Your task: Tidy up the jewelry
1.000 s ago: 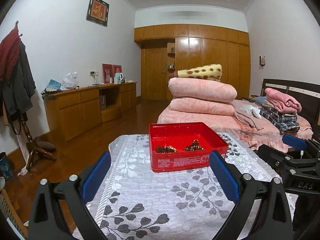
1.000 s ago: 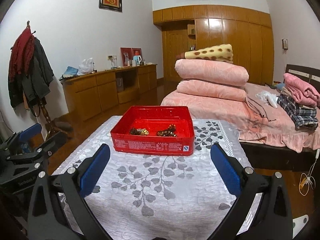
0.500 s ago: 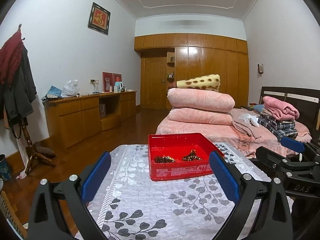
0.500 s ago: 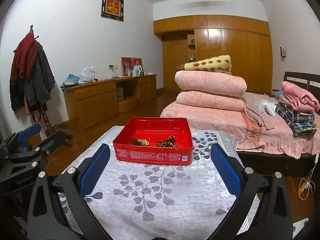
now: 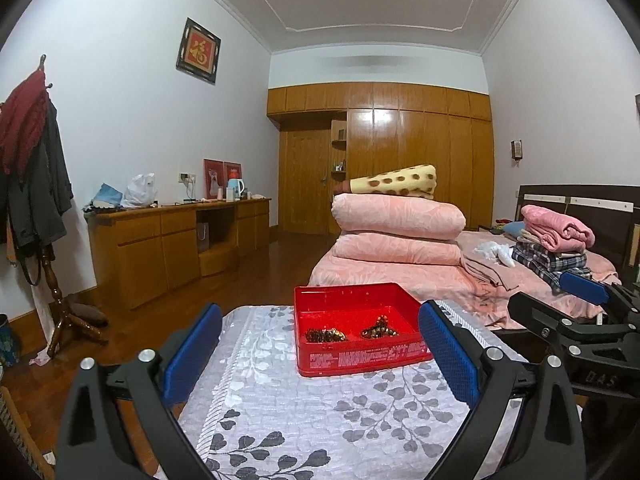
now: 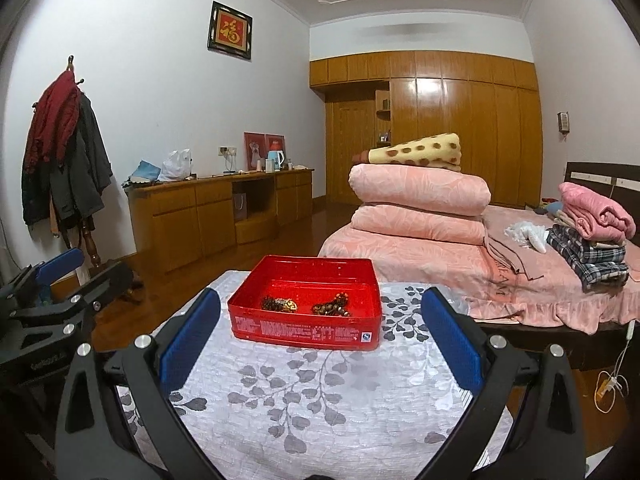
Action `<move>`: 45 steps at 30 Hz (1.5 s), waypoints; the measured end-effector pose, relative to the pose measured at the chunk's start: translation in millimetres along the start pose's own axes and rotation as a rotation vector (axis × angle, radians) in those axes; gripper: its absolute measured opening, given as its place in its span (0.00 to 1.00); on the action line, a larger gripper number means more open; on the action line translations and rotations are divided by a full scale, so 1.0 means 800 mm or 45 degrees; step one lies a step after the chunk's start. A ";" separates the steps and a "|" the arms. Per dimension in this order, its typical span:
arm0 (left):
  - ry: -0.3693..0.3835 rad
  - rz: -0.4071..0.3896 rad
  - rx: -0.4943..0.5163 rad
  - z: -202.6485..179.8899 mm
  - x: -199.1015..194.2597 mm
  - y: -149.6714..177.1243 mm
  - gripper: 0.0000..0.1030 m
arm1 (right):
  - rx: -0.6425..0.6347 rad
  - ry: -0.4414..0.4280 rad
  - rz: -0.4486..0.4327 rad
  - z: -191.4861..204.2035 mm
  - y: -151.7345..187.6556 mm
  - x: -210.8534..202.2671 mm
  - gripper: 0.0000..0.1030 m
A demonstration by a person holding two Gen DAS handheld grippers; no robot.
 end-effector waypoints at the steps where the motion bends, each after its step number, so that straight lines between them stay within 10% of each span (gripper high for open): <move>1: 0.001 -0.002 0.001 0.000 0.000 0.000 0.94 | 0.000 0.001 -0.002 0.000 -0.001 0.000 0.95; 45: -0.002 -0.026 0.005 0.000 -0.006 -0.011 0.94 | -0.008 -0.009 -0.030 0.012 -0.016 -0.008 0.95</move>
Point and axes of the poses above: each gripper's, at about its wrist camera, not at the fingertips, and x roughly the way its jaws point, z to its left, y to its underside, the point moved 10 cm from there along x, roughly the way its jaws point, and after that the axes turned 8 degrees about -z, right-handed, at the moved point
